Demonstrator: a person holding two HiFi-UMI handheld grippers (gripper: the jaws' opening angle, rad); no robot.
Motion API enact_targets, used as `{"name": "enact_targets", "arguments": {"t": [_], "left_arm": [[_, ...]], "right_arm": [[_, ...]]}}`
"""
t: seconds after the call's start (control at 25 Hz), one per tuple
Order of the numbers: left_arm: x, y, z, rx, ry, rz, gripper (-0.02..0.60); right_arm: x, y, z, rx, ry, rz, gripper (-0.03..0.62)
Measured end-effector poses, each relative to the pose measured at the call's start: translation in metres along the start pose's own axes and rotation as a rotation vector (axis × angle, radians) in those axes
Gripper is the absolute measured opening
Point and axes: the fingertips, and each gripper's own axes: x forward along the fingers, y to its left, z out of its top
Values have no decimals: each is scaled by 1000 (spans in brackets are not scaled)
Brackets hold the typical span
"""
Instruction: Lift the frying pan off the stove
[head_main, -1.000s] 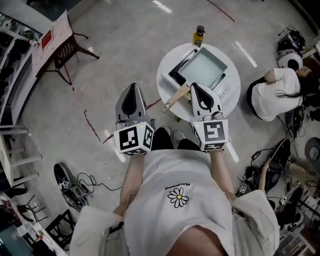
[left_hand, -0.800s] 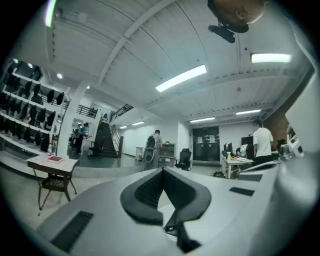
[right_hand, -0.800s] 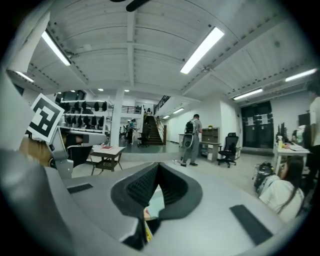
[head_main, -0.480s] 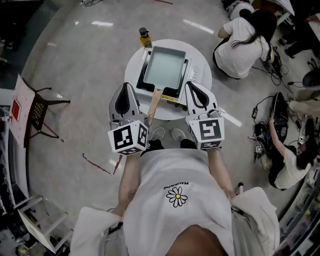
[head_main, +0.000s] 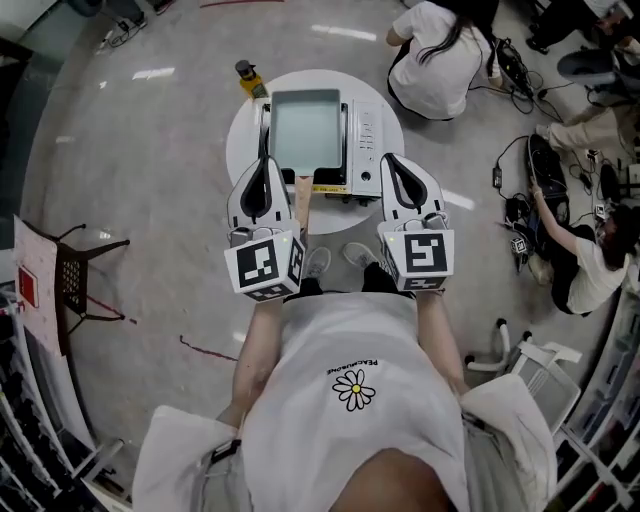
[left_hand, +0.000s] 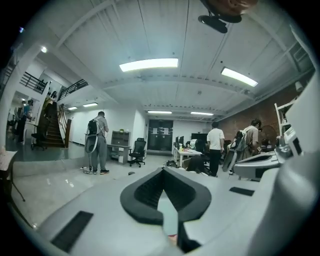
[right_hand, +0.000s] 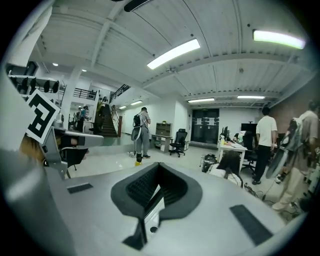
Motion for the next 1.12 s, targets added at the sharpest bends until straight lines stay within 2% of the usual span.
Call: {"name": "enact_targets", "arguments": {"t": [0.36, 0.6, 0.8, 0.84, 0.88, 0.96, 1.12], "left_arm": [[12, -8, -29, 24, 89, -57, 0], [16, -7, -38, 38, 115, -63, 0], [16, 1, -37, 23, 121, -31, 0], [18, 2, -35, 16, 127, -40, 12], [20, 1, -34, 2, 136, -58, 84], [26, 4, -33, -44, 157, -89, 136], [36, 28, -47, -137, 228, -105, 143]], "right_arm": [[-4, -2, -25, 48, 67, -53, 3], [3, -5, -30, 54, 79, -64, 3], [6, -3, -26, 58, 71, -55, 3], [6, -3, -26, 59, 71, -53, 3], [6, -3, -26, 59, 72, -51, 3], [6, -4, -26, 60, 75, -50, 3], [5, -3, -27, 59, 86, -39, 3]]}}
